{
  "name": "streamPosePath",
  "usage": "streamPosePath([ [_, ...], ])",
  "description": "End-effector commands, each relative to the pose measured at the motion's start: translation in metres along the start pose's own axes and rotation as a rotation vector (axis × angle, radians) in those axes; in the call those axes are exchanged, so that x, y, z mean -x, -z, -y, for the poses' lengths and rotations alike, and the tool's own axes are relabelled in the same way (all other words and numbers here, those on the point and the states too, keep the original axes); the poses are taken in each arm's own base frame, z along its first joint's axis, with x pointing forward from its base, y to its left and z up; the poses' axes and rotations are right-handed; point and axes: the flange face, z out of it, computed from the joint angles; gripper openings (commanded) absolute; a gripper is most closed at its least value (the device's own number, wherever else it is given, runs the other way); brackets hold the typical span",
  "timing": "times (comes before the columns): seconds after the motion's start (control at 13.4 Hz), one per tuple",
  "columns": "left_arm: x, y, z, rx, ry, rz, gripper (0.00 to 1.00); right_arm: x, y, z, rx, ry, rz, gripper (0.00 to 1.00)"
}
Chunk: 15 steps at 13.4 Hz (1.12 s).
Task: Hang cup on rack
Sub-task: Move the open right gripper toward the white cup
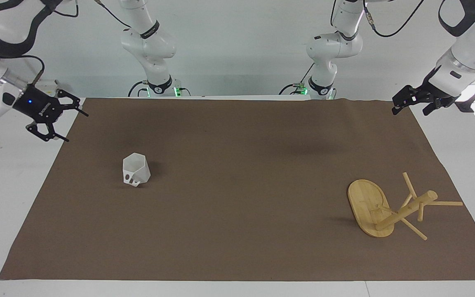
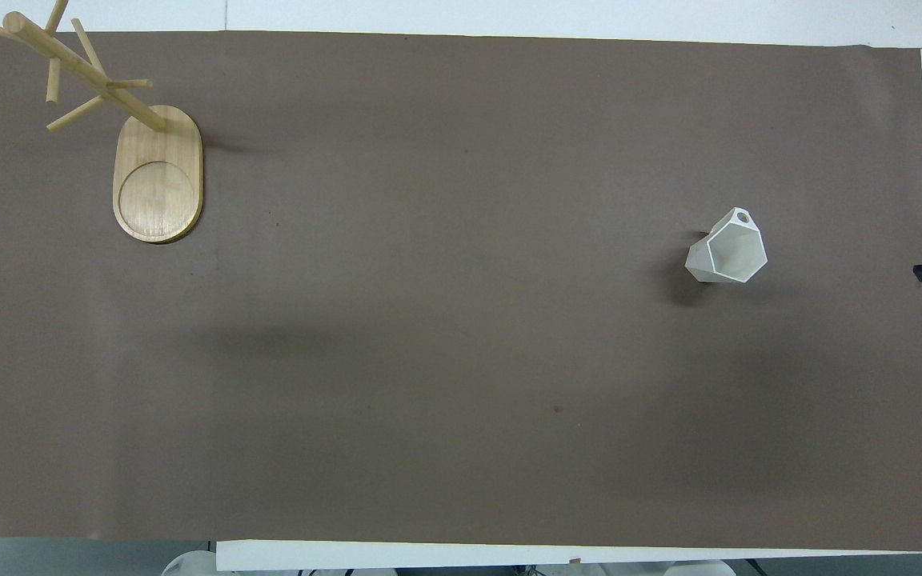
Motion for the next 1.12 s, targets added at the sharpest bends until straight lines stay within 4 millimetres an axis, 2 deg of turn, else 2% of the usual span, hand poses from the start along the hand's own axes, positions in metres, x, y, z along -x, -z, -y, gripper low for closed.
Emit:
streamPosePath([
  [0.0, 0.007, 0.000, 0.000, -0.021, 0.009, 0.003, 1.00, 0.058, -0.057, -0.050, -0.115, 0.126, -0.205, 1.00],
  [0.15, 0.007, 0.000, 0.000, -0.021, 0.009, 0.003, 1.00, 0.104, -0.112, -0.073, -0.191, 0.252, -0.362, 1.00],
  [0.22, 0.007, 0.000, 0.000, -0.021, 0.009, 0.003, 1.00, 0.121, -0.128, -0.077, -0.192, 0.286, -0.417, 1.00],
  [0.37, 0.007, 0.000, 0.000, -0.021, 0.009, 0.003, 1.00, 0.143, -0.163, -0.078, -0.204, 0.332, -0.520, 1.00],
  [0.45, 0.007, 0.000, 0.000, -0.021, 0.009, 0.003, 1.00, 0.149, -0.187, -0.073, -0.187, 0.398, -0.599, 1.00],
  [0.52, 0.007, 0.000, 0.000, -0.021, 0.009, 0.003, 1.00, 0.150, -0.202, -0.066, -0.178, 0.440, -0.637, 1.00],
  [0.75, 0.007, 0.000, 0.000, -0.021, 0.009, 0.003, 1.00, 0.148, -0.211, -0.061, -0.178, 0.458, -0.647, 1.00],
  [0.82, 0.007, 0.000, 0.000, -0.021, 0.009, 0.003, 1.00, 0.146, -0.220, -0.059, -0.178, 0.461, -0.650, 1.00],
  [1.04, 0.007, 0.000, 0.000, -0.021, 0.009, 0.003, 1.00, 0.124, -0.230, -0.060, -0.158, 0.471, -0.694, 1.00],
])
